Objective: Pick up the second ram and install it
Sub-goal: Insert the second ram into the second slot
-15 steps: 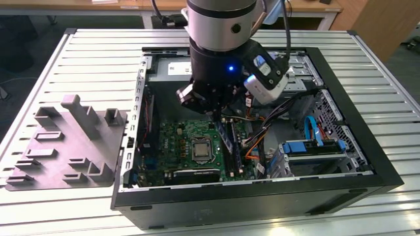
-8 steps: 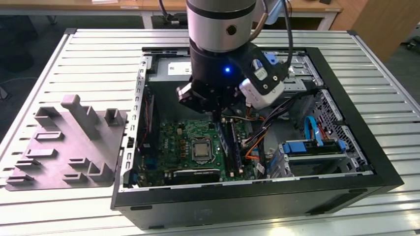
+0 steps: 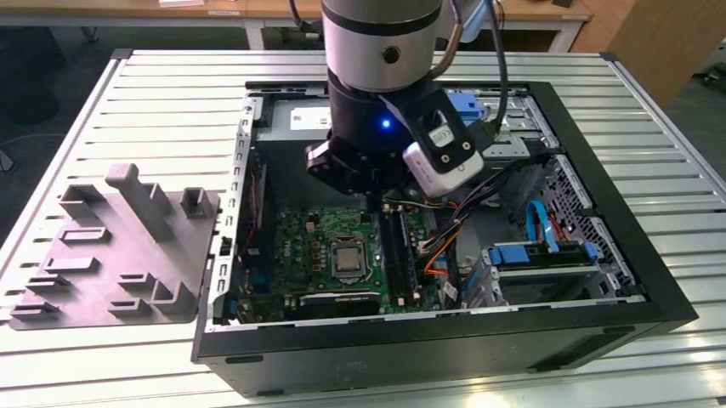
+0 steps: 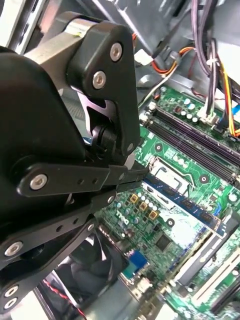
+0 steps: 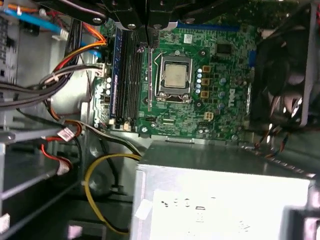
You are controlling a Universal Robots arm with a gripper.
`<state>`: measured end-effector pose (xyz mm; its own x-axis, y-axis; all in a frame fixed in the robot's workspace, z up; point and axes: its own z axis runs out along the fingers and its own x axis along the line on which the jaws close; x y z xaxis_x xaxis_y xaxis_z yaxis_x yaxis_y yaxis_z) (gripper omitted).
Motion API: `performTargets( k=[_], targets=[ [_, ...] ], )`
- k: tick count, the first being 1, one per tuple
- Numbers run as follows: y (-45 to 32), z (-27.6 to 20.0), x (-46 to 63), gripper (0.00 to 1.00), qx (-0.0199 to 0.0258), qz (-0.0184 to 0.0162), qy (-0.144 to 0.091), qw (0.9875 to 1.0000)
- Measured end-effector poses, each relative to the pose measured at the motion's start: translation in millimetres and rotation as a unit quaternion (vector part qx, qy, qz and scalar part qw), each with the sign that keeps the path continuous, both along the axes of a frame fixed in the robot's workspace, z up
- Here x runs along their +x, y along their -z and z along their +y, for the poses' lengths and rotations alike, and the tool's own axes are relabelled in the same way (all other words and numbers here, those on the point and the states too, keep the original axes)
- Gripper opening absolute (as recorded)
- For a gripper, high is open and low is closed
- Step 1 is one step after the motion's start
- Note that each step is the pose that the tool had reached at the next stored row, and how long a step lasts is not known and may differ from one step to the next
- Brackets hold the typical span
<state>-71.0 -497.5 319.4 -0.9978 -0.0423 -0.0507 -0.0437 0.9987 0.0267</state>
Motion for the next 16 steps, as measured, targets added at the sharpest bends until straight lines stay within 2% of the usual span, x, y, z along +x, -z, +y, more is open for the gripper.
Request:
performTargets(
  k=[3, 9, 16],
  targets=[
    [0.5, 0.0, 0.0, 0.12, 0.0, 0.0001, 0.021, 0.9998],
    [1.5, 0.0, 0.2, 0.12, 0.0002, -0.0001, 0.022, 0.9998],
    [6.3, -0.2, 9.9, 0.12, 0.0001, 0.0, 0.022, 0.9998]
  ],
)
